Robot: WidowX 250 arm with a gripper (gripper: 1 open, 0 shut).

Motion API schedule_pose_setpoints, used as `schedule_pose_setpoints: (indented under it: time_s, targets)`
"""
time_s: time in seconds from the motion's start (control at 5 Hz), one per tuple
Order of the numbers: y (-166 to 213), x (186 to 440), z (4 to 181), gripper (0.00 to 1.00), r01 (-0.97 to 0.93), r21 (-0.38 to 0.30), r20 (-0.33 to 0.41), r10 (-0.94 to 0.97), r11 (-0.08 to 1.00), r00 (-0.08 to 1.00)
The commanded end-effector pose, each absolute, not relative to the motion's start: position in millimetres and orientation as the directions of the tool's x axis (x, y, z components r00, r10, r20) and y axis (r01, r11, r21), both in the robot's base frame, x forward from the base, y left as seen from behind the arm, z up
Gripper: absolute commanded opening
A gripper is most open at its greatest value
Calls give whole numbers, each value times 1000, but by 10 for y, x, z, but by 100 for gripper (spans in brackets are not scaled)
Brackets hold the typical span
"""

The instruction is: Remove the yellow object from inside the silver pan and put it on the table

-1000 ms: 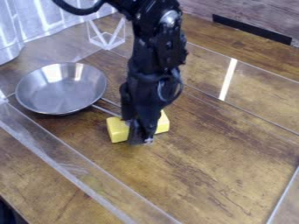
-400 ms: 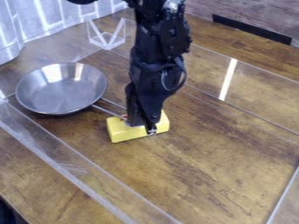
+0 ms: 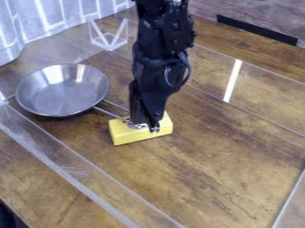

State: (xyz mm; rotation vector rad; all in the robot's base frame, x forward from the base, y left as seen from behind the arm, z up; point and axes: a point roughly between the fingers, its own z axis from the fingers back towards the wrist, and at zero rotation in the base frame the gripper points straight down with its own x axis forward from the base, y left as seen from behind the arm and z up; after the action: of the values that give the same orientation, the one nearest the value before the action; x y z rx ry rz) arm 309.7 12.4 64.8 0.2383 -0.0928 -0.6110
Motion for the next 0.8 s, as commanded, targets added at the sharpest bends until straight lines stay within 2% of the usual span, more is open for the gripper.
schedule_pose_setpoints:
  time_s: [0.0, 0.2, 0.4, 0.6]
  targets:
    - [155, 3203, 966, 0, 528, 304, 100, -578, 793, 810]
    - [170, 3205, 1010, 0, 522, 313, 108, -576, 793, 810]
    - [186, 3206, 964, 100, 522, 311, 109, -575, 794, 811]
    - [203, 3204, 927, 100, 523, 307, 109, -576, 795, 810]
